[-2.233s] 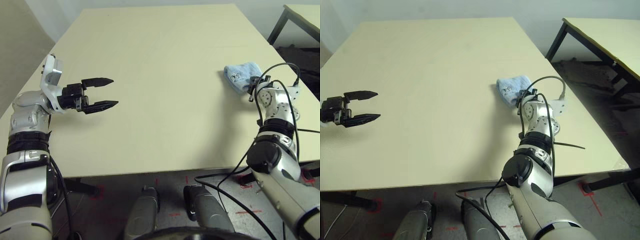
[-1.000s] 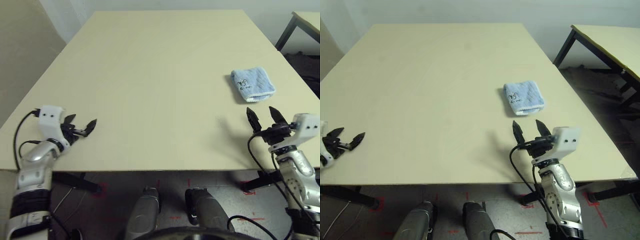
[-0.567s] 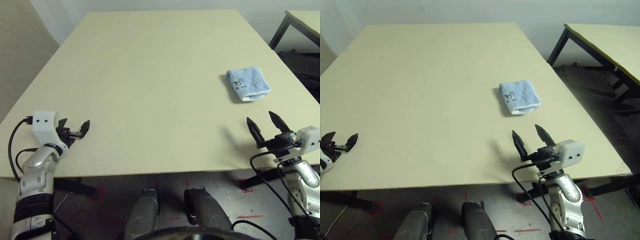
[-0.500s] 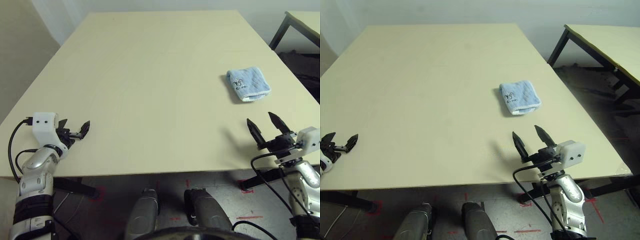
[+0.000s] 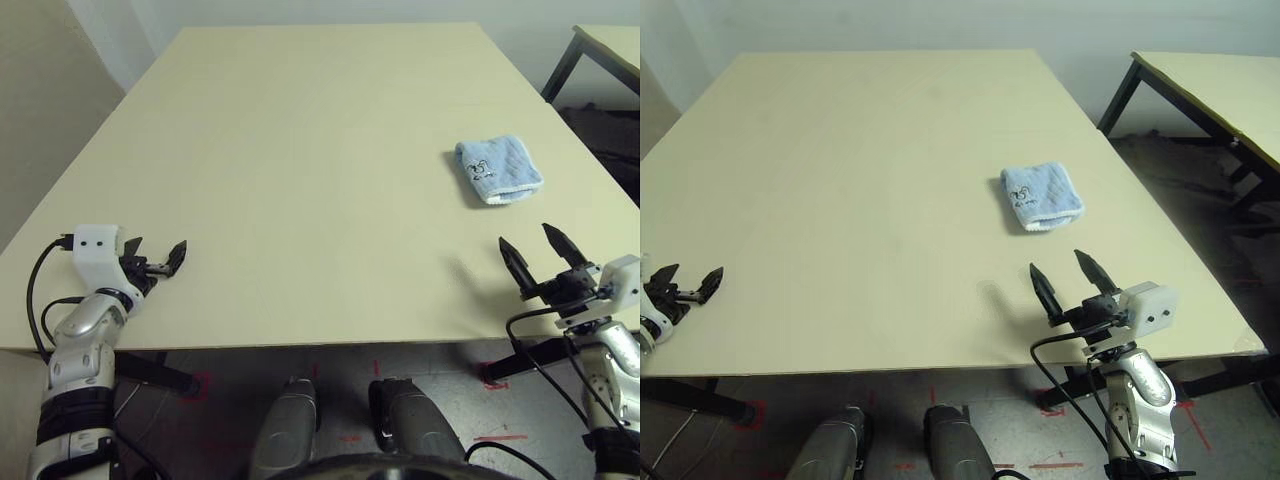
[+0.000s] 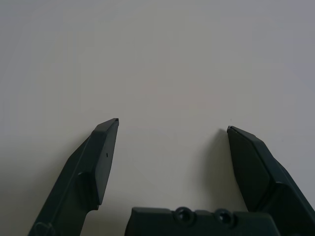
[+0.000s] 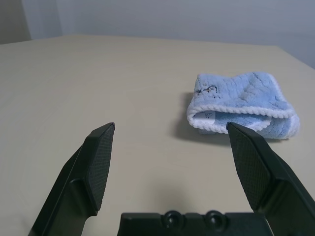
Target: Fold the towel and set it aside.
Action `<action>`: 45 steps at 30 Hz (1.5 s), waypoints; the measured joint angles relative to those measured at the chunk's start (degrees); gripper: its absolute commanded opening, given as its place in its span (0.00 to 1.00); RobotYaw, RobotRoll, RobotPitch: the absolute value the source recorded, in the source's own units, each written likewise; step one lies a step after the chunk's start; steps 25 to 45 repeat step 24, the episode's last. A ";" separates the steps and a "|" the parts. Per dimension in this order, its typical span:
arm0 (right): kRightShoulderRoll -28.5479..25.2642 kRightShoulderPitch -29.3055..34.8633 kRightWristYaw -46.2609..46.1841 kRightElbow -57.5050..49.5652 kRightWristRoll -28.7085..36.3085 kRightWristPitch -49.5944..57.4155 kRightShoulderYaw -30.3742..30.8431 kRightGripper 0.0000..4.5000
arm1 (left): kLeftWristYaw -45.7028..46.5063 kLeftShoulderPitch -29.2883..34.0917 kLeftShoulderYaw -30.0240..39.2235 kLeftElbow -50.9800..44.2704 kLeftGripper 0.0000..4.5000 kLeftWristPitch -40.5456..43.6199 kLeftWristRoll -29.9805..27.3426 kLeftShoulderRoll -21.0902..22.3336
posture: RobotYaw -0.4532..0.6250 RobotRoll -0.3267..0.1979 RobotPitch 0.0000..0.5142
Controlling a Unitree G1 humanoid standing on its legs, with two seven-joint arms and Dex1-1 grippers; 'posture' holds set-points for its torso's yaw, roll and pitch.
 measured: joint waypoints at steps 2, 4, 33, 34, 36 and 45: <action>0.00 0.02 0.06 0.03 0.00 0.00 0.00 0.99 | -0.01 0.23 0.00 -0.02 1.00 -0.38 0.03 -0.03 | 0.42 0.62 0.22; 0.01 0.00 0.06 0.34 -0.03 0.00 0.00 0.99 | -0.08 0.76 0.02 -0.19 1.00 -0.96 -0.04 -0.05 | 0.42 0.62 0.22; 1.24 -0.84 -0.69 3.81 -0.08 -0.03 -0.08 0.99 | -1.13 0.35 0.55 1.49 1.00 -6.85 -2.28 -1.91 | 0.42 0.62 0.22; 1.24 -0.84 -0.69 3.81 -0.08 -0.03 -0.08 0.99 | -1.13 0.35 0.55 1.49 1.00 -6.85 -2.28 -1.91 | 0.42 0.62 0.22; 1.24 -0.84 -0.69 3.81 -0.08 -0.03 -0.08 0.99 | -1.13 0.35 0.55 1.49 1.00 -6.85 -2.28 -1.91 | 0.42 0.62 0.22; 1.24 -0.84 -0.69 3.81 -0.08 -0.03 -0.08 0.99 | -1.13 0.35 0.55 1.49 1.00 -6.85 -2.28 -1.91 | 0.42 0.62 0.22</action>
